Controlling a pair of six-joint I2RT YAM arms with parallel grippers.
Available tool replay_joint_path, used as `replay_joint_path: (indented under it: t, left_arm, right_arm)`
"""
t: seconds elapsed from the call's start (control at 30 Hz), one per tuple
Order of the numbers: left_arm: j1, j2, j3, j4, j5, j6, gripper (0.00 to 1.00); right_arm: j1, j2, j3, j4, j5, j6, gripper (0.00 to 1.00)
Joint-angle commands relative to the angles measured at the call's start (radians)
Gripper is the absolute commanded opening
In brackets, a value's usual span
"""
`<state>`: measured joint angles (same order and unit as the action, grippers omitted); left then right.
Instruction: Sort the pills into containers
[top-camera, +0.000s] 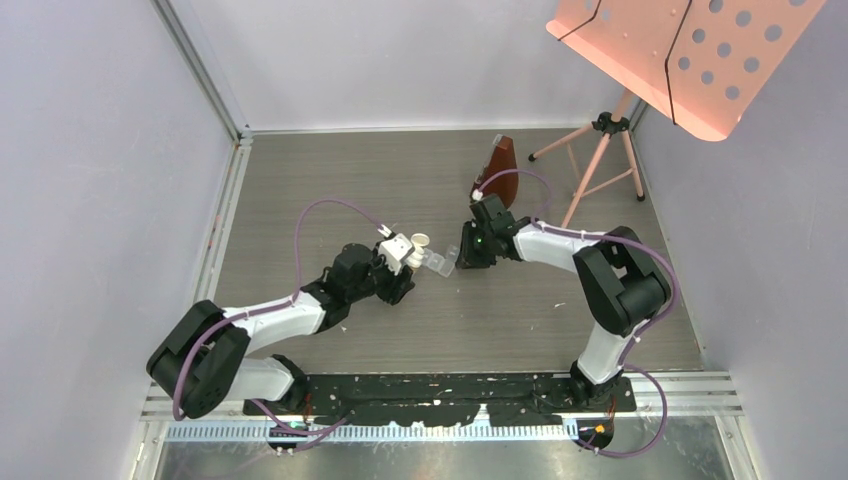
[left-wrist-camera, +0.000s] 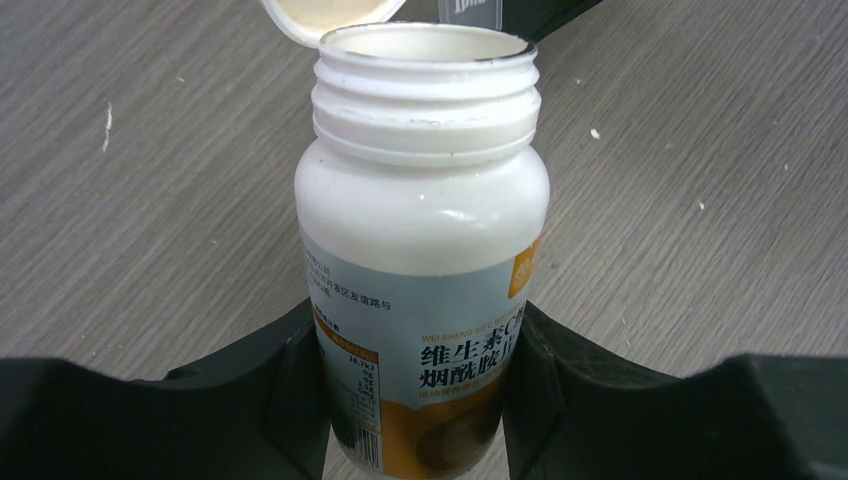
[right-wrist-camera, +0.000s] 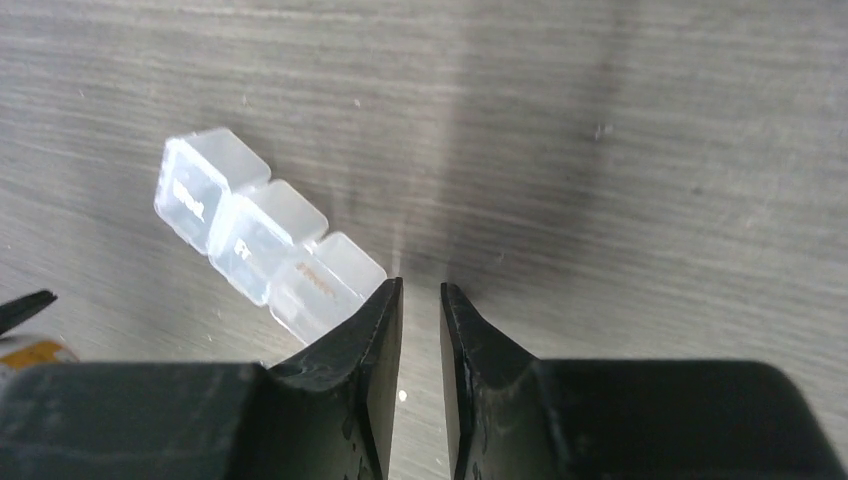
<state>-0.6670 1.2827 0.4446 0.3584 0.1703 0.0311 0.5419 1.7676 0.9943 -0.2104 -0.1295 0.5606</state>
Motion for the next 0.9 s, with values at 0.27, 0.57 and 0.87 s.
replay_joint_path:
  t: [0.27, 0.57, 0.87]
  left_arm:
    - [-0.004, -0.032, -0.007, 0.071, 0.023, 0.026, 0.00]
    - [-0.004, -0.064, 0.014, 0.053, 0.099, 0.052, 0.00]
    - [-0.004, -0.150, 0.044, -0.007, 0.218, 0.062, 0.00]
  right_arm:
    - [-0.043, -0.201, 0.033, -0.192, 0.055, -0.077, 0.39]
    - [-0.041, -0.391, 0.027, 0.030, -0.485, -0.290, 0.81]
    - [0.002, -0.368, 0.125, 0.028, -0.598, -0.431, 0.83]
